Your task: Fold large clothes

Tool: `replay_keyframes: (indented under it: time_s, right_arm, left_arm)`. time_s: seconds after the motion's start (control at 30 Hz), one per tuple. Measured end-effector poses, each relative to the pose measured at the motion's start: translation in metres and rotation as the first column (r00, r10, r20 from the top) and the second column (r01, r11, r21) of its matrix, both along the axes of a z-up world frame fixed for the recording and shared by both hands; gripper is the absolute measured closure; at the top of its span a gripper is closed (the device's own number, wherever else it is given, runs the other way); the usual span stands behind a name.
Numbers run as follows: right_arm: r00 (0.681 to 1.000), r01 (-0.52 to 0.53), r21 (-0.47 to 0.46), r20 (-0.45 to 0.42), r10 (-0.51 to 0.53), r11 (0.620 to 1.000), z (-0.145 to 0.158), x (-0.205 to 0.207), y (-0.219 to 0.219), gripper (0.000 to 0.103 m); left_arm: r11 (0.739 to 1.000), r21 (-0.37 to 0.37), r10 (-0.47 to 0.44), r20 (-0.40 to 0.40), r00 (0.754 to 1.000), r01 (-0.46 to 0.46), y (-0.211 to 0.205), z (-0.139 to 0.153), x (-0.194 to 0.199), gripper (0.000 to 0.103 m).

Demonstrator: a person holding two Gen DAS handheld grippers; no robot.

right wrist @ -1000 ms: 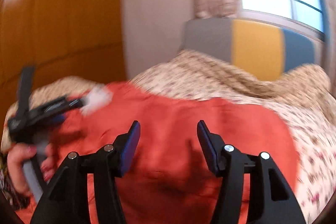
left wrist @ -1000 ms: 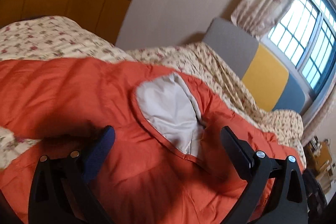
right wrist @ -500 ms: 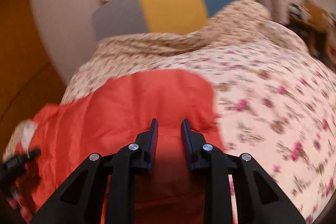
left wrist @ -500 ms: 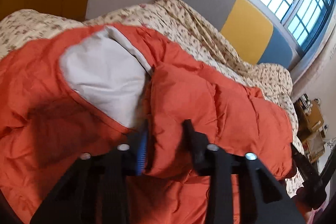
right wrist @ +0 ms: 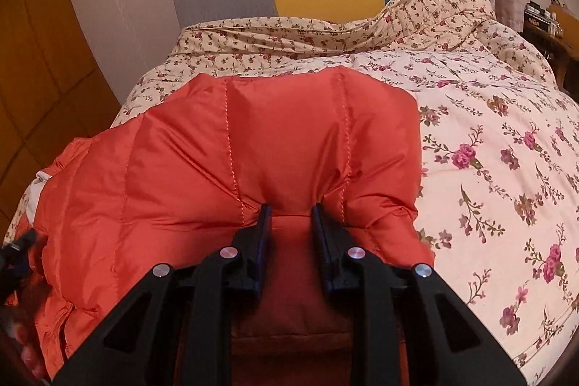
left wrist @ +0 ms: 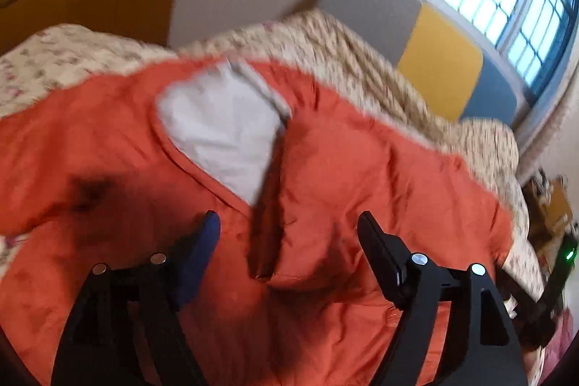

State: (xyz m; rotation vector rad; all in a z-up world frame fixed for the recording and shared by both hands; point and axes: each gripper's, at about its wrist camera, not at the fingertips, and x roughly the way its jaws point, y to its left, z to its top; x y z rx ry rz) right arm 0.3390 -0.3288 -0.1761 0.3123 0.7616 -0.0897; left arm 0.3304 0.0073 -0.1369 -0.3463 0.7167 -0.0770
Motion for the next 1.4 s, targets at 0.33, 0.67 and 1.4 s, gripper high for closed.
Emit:
replay_keyframes:
  time_s: [0.33,0.67,1.4]
  right_arm:
    - [1.0,0.01,-0.06,-0.003,-0.01,0.998,0.004,-0.001,0.007,0.08]
    - [1.0,0.019,-0.096,-0.006,-0.02,0.995,0.004,-0.002,0.012,0.079]
    - [1.0,0.022,-0.124,-0.008,-0.023,0.992,0.003,-0.005,0.011,0.079]
  left_arm:
    - [0.951,0.265,-0.139,-0.08,0.987,0.156,-0.088,-0.006,0.057,0.022]
    - [0.951,0.24,-0.176,-0.093,0.98,0.194,-0.082,-0.038,0.064,0.018]
    - [0.906,-0.007,0.422,-0.013,0.906,-0.423,0.172,0.011,-0.055,0.003]
